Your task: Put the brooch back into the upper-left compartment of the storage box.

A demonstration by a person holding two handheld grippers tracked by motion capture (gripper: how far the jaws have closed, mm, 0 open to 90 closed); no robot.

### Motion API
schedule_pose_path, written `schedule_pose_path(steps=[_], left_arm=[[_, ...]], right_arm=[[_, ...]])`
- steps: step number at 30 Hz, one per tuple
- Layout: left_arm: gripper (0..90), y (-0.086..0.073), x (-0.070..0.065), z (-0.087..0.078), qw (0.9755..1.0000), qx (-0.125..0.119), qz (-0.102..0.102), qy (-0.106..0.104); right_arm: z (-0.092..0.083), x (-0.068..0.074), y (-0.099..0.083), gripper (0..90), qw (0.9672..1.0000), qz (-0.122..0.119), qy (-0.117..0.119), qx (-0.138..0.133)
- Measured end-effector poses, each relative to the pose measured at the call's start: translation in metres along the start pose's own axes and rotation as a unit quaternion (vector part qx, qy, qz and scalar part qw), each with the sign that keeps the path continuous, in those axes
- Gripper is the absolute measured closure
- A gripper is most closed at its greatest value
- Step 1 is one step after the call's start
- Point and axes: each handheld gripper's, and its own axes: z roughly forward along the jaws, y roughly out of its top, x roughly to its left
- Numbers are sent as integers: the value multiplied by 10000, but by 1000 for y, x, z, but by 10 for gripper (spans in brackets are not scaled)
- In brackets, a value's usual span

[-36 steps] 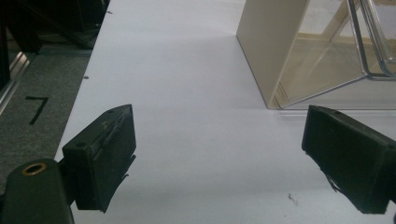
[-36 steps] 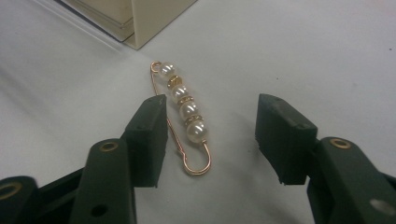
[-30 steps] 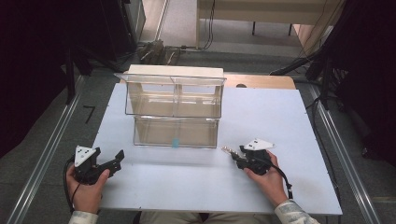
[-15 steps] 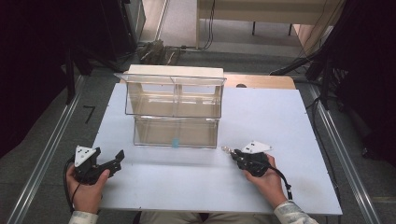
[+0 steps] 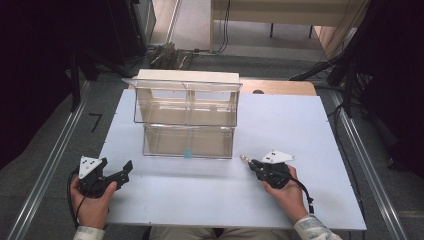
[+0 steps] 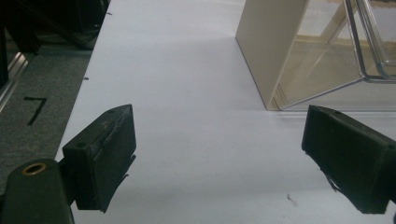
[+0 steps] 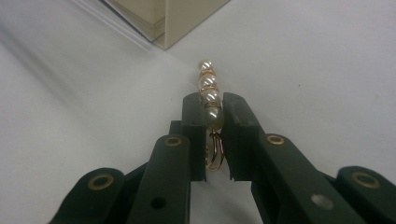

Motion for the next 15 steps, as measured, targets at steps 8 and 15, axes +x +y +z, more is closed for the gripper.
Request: schedule_pose_path(steps=[8,15], left_arm=[[104,0,0,0,10000,-2,1,-5],[104,0,0,0,10000,-4,-7,-4]], right_arm=[[-13,-1,2,780,9998,64,-14,-196],[-22,1,2,779,9996,81,66,-265]])
